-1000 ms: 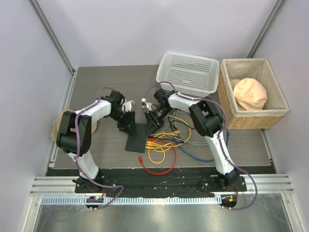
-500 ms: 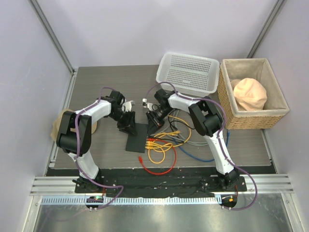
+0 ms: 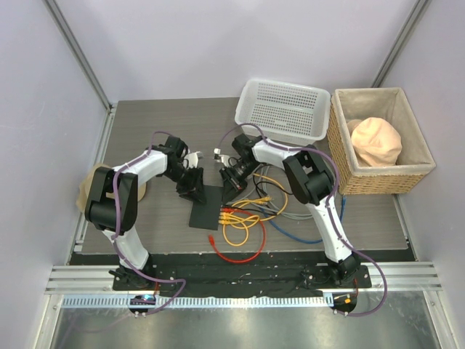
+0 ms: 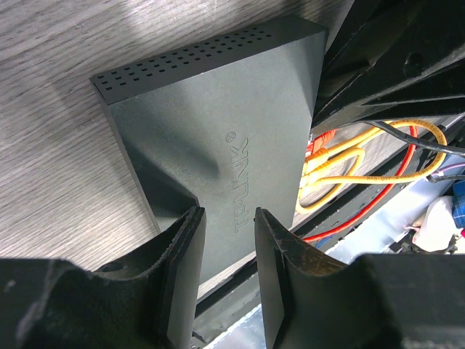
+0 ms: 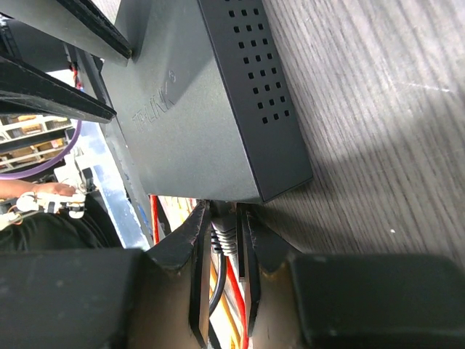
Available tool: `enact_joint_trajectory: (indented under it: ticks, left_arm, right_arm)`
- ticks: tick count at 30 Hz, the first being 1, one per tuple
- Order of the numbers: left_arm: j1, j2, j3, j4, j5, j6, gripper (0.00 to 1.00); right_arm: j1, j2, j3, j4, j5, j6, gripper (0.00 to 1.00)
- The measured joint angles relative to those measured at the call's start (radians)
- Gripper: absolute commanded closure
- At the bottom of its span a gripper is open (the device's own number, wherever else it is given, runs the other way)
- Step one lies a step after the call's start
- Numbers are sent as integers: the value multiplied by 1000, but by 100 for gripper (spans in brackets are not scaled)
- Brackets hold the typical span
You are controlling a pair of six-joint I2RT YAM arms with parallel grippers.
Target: Pull the plug from the switch port
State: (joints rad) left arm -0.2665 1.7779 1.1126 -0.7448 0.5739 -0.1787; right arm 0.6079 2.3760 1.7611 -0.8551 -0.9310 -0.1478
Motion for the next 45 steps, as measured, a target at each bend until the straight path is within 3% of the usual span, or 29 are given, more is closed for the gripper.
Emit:
enact_joint_trajectory:
  ticks: [6, 12, 34, 39, 45]
  left_arm:
    - [0, 0, 0, 0, 0, 0, 60]
    - [0, 0, 0, 1, 0, 0, 60]
    - [-9, 7, 0, 7, 21, 0, 60]
    - [-9, 6, -4, 13, 25, 0, 60]
    - [-14, 0, -15, 27, 36, -4, 60]
  right_arm:
    - [-6, 0, -10, 12, -21, -2, 90]
    - [-8, 9, 26, -27, 6, -22, 99]
    - [-17, 3, -6, -33, -20, -59, 98]
    - [-15, -17, 14, -71, 46, -117, 99]
    - [-31, -150, 8, -90, 185, -251, 99]
